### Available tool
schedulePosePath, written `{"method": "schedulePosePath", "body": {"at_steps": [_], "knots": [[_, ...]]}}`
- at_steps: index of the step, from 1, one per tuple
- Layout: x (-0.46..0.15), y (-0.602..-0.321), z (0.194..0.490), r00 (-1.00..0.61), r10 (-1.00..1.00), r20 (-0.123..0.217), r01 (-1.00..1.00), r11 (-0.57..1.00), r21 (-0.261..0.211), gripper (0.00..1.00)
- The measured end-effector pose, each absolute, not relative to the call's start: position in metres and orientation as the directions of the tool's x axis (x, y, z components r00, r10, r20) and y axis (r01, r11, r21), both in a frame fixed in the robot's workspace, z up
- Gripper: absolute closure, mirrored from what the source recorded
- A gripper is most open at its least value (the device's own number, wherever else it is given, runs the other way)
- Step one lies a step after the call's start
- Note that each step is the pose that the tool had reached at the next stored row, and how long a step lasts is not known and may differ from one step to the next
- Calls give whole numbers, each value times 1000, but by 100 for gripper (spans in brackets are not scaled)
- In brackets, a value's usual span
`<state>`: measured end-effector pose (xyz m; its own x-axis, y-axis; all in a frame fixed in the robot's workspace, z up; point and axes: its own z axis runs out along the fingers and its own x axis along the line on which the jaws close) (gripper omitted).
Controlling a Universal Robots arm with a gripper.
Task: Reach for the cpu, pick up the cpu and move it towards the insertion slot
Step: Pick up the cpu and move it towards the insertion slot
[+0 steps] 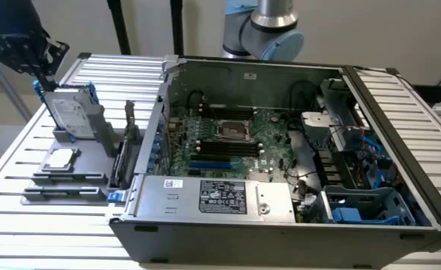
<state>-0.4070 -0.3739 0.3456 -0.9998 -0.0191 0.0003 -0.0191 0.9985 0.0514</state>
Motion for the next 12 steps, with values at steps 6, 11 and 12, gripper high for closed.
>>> {"method": "schedulePosePath", "body": {"at_steps": [6,11,12], "knots": [[-407,-374,346,-1000,-19,0,-19,998,55,89],[-406,-374,346,-1000,-19,0,-19,998,56,89],[-406,-374,346,-1000,-19,0,-19,998,57,89]]}}
